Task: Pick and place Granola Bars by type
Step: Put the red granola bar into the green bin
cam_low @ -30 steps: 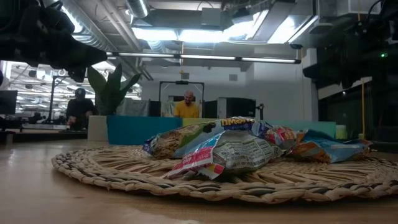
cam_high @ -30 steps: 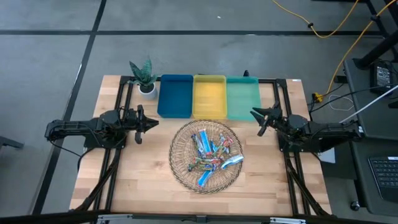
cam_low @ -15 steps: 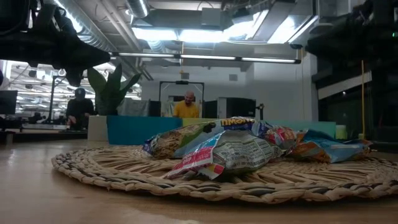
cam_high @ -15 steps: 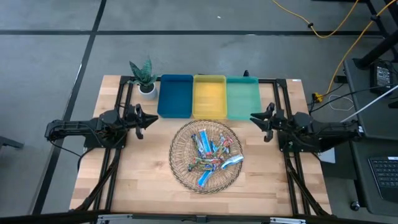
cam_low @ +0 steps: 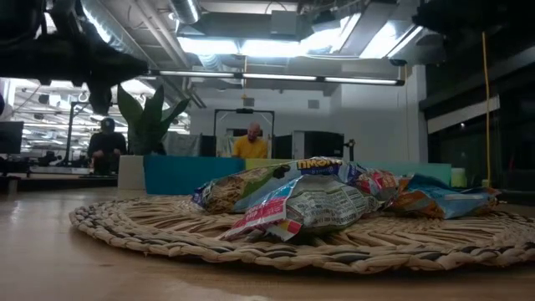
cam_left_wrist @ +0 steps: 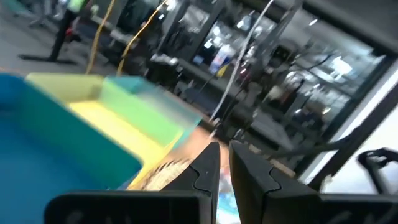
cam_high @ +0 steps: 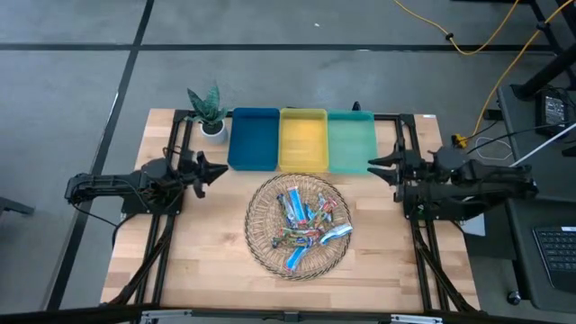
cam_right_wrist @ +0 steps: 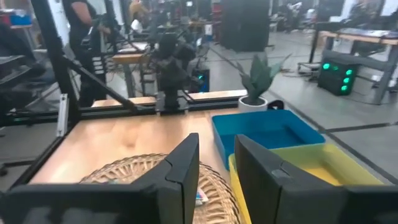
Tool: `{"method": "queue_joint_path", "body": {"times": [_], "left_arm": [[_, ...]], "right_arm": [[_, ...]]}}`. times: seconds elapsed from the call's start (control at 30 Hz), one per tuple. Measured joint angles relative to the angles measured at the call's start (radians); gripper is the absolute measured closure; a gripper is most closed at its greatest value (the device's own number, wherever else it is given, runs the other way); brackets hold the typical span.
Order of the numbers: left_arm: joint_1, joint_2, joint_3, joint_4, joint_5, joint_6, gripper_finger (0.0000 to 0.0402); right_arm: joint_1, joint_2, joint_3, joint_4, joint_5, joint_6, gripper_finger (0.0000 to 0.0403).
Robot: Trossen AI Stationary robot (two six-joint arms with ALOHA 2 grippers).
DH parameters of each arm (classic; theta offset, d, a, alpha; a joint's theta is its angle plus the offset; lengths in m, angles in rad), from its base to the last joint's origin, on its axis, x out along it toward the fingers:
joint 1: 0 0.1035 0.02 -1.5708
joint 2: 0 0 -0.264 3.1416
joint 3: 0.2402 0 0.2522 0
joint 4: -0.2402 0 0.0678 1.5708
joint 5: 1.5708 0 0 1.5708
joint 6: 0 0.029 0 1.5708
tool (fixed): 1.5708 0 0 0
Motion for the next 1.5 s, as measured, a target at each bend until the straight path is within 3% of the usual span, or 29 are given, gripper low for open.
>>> {"method": "queue_joint_path", "body": {"times": [0.17,0.37,0.87,1.0,1.33,1.5], "left_arm": [[0.0,0.0,0.0,0.12,0.008,0.042,0.037],[0.0,0.0,0.0,0.135,0.032,0.051,0.037],[0.0,0.0,0.0,0.109,0.095,0.045,0.037],[0.0,0.0,0.0,0.075,0.121,0.043,0.037],[0.0,0.0,0.0,0.011,0.161,0.024,0.037],[0.0,0.0,0.0,0.013,0.192,0.024,0.037]], "right_arm": [[0.0,0.103,0.083,-0.008,-0.087,-0.024,0.0297],[0.0,0.236,0.181,-0.02,-0.202,0.009,0.0297],[0.0,0.617,0.624,-0.462,-0.318,-0.103,0.0289],[0.005,0.688,0.704,-0.52,-0.349,-0.117,0.0246],[0.067,0.896,0.739,-0.59,-0.35,-0.165,0.0072],[0.08,1.015,0.737,-0.603,-0.345,-0.183,0.0041]]}}
